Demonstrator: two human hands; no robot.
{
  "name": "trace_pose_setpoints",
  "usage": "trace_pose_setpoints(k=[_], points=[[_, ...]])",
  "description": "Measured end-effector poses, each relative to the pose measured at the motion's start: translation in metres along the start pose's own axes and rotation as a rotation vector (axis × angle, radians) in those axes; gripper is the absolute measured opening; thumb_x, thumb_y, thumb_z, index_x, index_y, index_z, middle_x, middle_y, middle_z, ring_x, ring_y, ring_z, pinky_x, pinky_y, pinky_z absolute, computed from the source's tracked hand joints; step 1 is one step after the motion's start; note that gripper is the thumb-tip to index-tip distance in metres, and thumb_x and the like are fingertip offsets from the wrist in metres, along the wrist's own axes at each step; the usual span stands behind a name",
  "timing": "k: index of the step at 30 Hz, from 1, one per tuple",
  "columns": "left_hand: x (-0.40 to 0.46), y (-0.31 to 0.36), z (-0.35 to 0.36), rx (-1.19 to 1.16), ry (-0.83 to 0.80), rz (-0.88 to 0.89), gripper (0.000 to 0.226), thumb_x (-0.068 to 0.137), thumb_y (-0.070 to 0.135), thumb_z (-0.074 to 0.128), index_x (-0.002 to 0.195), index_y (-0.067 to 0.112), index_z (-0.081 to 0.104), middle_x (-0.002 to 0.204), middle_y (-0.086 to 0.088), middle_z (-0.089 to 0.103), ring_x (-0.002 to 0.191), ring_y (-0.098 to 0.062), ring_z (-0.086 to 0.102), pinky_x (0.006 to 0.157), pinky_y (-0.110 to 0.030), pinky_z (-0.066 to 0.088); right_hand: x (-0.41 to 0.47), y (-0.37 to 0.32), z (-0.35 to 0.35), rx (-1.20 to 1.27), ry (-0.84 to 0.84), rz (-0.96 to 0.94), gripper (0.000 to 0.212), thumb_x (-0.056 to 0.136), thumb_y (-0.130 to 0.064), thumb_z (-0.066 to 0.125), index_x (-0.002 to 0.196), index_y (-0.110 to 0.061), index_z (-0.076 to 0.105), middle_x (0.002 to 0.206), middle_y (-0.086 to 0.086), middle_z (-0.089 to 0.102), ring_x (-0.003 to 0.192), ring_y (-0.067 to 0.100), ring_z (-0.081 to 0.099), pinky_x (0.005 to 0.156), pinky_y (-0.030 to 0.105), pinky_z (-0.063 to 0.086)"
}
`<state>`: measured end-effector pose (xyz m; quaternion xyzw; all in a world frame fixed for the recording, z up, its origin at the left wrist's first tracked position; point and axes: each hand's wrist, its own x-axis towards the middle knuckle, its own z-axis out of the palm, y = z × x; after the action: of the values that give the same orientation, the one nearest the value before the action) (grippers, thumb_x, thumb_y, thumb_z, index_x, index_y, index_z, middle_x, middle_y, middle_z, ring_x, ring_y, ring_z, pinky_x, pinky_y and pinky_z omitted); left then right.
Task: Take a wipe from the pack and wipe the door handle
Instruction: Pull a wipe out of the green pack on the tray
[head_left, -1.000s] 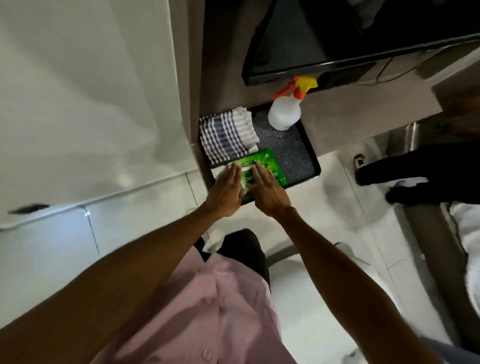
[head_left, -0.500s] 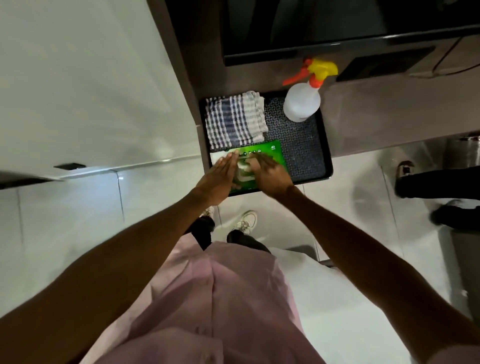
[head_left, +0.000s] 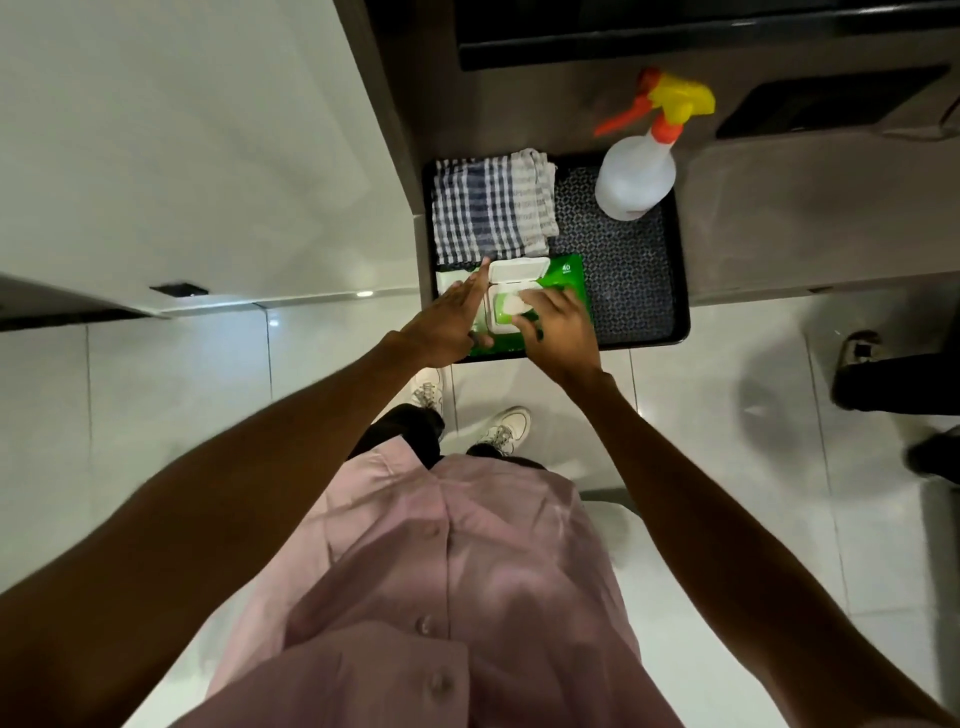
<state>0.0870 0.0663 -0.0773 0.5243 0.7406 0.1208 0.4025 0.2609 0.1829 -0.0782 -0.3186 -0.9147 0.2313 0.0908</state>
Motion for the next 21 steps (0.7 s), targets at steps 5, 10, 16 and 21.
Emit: trace_pose_setpoints(k=[5,10,16,21], points=[[-0.001,0.005,-0.003,0.003,0.001,0.008,0.110,0.095,0.024,0.071,0.163,0.010,-0.014,0.171,-0.019,0.018,0.155,-0.035,0.024,0.126,-0.045,0.024,0.010,-0.017,0.002,0.085,-0.035,0.175,0.026,0.088,-0.021,0.071,0.109,-0.005,0.072,0.104,0.019,0.073,0.107,0.037,0.063,0.099,0.045,0.048],[-0.002,0.007,-0.008,-0.071,-0.032,0.010,0.106,0.098,0.026,0.067,0.164,0.017,-0.015,0.164,-0.019,0.030,0.146,-0.033,0.035,0.121,-0.047,0.035,0.017,-0.011,0.001,0.188,-0.036,0.180,0.008,0.087,-0.011,0.070,0.092,-0.004,0.072,0.094,0.015,0.072,0.095,0.033,0.064,0.092,0.041,0.043],[-0.005,0.007,-0.014,-0.205,-0.034,0.010,0.100,0.099,0.038,0.065,0.165,0.023,-0.008,0.168,-0.016,0.028,0.155,-0.029,0.029,0.124,-0.039,0.030,0.001,0.000,-0.013,0.654,0.148,0.298,0.008,0.099,-0.004,0.060,0.099,0.003,0.065,0.097,0.014,0.070,0.092,0.021,0.063,0.083,0.036,0.052],[-0.007,0.007,-0.011,-0.176,-0.023,0.047,0.082,0.099,0.052,0.057,0.165,0.028,0.014,0.173,-0.013,0.017,0.159,-0.034,0.014,0.129,-0.053,0.020,0.005,0.006,-0.031,1.049,0.289,0.567,0.008,0.099,-0.002,0.059,0.104,-0.003,0.065,0.083,0.003,0.066,0.073,0.007,0.061,0.069,0.023,0.054]])
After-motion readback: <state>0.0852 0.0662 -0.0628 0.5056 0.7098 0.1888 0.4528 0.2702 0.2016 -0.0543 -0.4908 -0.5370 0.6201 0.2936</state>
